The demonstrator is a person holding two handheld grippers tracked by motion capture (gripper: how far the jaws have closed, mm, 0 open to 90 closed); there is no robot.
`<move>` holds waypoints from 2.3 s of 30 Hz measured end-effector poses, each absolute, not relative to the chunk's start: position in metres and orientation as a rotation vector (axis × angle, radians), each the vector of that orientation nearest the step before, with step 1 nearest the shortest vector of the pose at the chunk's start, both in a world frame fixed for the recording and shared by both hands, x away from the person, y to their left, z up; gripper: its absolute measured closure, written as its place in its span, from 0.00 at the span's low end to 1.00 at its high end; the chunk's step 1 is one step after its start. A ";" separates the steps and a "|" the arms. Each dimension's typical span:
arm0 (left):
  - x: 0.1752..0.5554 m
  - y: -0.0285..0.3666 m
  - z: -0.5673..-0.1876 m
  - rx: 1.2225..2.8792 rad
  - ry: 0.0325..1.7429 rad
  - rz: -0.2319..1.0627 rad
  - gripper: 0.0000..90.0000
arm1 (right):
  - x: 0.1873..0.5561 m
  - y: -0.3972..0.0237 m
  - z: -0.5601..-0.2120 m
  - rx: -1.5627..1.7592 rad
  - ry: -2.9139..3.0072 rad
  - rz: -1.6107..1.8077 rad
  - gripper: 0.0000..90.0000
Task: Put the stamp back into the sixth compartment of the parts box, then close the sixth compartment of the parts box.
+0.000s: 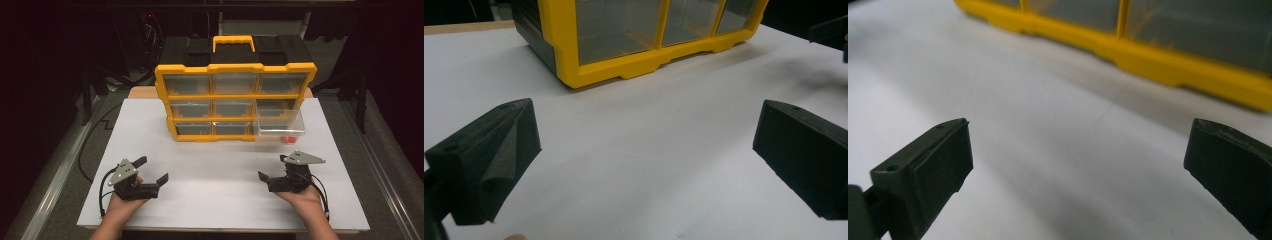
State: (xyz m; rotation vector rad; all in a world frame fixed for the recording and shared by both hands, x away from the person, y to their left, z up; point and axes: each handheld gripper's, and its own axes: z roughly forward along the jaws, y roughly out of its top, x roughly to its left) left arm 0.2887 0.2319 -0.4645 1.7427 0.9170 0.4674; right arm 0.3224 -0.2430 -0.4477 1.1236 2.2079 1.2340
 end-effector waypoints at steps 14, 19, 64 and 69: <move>0.289 0.232 -0.465 1.734 0.925 0.478 0.00 | 0.299 -0.265 -0.450 1.096 1.937 1.436 0.00; 0.289 0.233 -0.466 1.738 0.935 0.491 0.00 | 0.302 -0.265 -0.450 1.080 1.953 1.417 0.00; 0.289 0.232 -0.465 1.720 0.924 0.501 0.00 | 0.294 -0.269 -0.445 1.063 1.901 1.382 0.17; 0.289 0.232 -0.465 1.720 0.922 0.502 0.00 | 0.293 -0.270 -0.445 1.066 1.893 1.392 0.21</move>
